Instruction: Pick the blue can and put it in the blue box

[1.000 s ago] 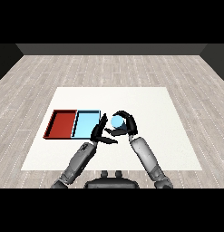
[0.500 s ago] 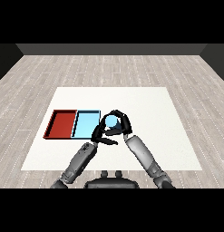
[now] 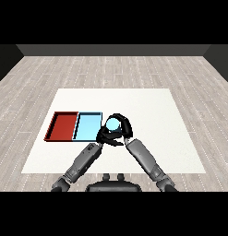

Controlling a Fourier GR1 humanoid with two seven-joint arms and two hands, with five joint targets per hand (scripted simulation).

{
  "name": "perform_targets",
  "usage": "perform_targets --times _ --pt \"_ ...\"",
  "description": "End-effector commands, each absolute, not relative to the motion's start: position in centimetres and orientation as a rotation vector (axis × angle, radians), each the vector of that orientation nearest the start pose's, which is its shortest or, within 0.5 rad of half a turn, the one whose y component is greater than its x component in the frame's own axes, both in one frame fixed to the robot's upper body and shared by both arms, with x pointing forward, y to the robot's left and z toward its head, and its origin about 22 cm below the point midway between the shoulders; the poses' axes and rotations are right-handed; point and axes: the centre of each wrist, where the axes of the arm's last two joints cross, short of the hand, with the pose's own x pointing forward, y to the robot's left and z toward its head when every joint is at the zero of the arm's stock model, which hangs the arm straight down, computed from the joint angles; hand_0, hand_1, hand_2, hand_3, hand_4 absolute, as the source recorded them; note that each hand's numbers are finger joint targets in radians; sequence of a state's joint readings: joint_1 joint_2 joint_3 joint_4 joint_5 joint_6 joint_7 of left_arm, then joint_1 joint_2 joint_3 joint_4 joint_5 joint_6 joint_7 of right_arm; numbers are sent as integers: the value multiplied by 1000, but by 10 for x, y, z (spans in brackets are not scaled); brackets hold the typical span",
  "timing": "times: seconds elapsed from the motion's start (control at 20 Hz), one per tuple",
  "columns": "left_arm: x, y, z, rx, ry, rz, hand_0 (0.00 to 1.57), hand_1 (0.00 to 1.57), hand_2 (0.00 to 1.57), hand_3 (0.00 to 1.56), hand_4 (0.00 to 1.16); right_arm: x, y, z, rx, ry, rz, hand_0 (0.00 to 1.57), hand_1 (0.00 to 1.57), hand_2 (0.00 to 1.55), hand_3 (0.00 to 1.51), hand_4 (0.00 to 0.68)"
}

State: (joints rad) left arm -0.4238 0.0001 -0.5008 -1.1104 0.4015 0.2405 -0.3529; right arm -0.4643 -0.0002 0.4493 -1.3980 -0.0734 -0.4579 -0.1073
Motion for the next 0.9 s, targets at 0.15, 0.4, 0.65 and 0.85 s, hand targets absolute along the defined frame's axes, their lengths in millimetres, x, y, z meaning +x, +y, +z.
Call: perform_targets --times 0.15,0.4,0.65,0.85 --pt "307 72 -12 -320 -1629 -167 0 0 0 0 418 289 -75 62 205 -1890 115 1479 1479 1464 1392 593" --pt "286 58 -29 -251 -1663 -98 0 0 103 0 602 275 -67 51 250 -1897 67 1469 1469 1454 1393 607" --pt "286 65 -36 -375 -1639 81 1571 1571 1571 1471 747 286 -78 56 293 -1878 37 1459 1459 1442 1395 626" --pt "308 70 -32 -387 -1658 68 1571 1571 1571 1499 914 278 -60 67 282 -1903 5 1444 1444 1441 1394 617"
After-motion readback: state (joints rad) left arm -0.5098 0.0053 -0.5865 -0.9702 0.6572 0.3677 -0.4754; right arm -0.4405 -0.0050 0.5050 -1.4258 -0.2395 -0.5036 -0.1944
